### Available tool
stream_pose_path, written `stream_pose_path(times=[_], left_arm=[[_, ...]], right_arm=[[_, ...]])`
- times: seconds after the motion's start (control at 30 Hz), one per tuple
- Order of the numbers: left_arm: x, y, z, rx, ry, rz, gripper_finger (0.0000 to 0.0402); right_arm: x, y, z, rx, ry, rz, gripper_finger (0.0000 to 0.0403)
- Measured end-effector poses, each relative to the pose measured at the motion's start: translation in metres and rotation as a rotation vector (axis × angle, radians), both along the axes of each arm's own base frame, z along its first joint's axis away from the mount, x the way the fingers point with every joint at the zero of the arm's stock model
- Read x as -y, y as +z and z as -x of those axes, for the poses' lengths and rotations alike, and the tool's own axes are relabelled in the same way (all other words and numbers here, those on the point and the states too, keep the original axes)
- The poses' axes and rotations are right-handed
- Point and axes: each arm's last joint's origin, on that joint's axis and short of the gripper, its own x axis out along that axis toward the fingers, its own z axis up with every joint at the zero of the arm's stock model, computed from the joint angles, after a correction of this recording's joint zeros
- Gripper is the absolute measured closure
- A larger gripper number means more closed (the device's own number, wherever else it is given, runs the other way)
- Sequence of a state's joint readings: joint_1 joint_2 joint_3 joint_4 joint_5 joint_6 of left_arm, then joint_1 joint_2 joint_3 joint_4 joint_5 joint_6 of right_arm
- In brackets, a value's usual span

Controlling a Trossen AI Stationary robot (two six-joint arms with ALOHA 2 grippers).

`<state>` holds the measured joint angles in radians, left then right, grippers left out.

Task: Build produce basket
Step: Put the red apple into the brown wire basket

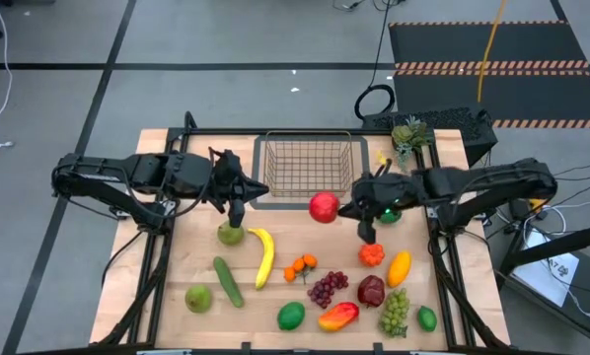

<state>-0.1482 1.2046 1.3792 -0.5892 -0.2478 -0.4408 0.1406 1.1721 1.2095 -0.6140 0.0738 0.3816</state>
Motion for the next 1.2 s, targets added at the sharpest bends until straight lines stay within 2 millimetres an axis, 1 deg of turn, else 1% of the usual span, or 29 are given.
stream_pose_path(times=[0.1,0.27,0.43,0.53,0.67,0.8,0.9,1.03,1.13,1.2], left_arm=[[0.0,0.0,0.0,-0.002,-0.007,-0.015,0.0371],[0.0,-0.002,0.001,-0.02,-0.008,-0.02,0.0371],[0.0,-0.002,0.001,-0.025,-0.012,-0.028,0.0371],[0.0,-0.002,0.001,-0.026,-0.014,-0.033,0.0371],[-0.002,-0.002,0.001,-0.031,-0.027,-0.074,0.0371],[-0.006,-0.002,0.0,-0.031,-0.012,-0.075,0.0371],[-0.007,-0.002,0.0,-0.031,-0.005,-0.075,0.0371],[-0.008,-0.002,0.0,-0.031,-0.002,-0.075,0.0371],[-0.008,-0.002,0.0,-0.032,-0.003,-0.075,0.0371],[-0.008,-0.002,0.0,-0.032,-0.004,-0.079,0.0371]], right_arm=[[0.001,0.027,0.005,0.006,-0.013,-0.019,0.0402],[0.003,0.062,0.015,0.008,-0.066,-0.084,0.0402],[0.008,0.087,0.019,0.017,-0.147,-0.166,0.0403],[0.012,0.101,0.016,0.035,-0.18,-0.192,0.0403],[0.016,0.117,0.005,0.051,-0.216,-0.217,0.0403],[0.021,0.134,-0.006,0.038,-0.261,-0.239,0.0403],[0.028,0.145,-0.008,0.005,-0.286,-0.241,0.0403],[0.046,0.155,-0.013,-0.001,-0.345,-0.26,0.0403],[0.062,0.15,-0.021,-0.032,-0.374,-0.305,0.0403],[0.074,0.144,-0.029,-0.065,-0.342,-0.342,0.0403]])
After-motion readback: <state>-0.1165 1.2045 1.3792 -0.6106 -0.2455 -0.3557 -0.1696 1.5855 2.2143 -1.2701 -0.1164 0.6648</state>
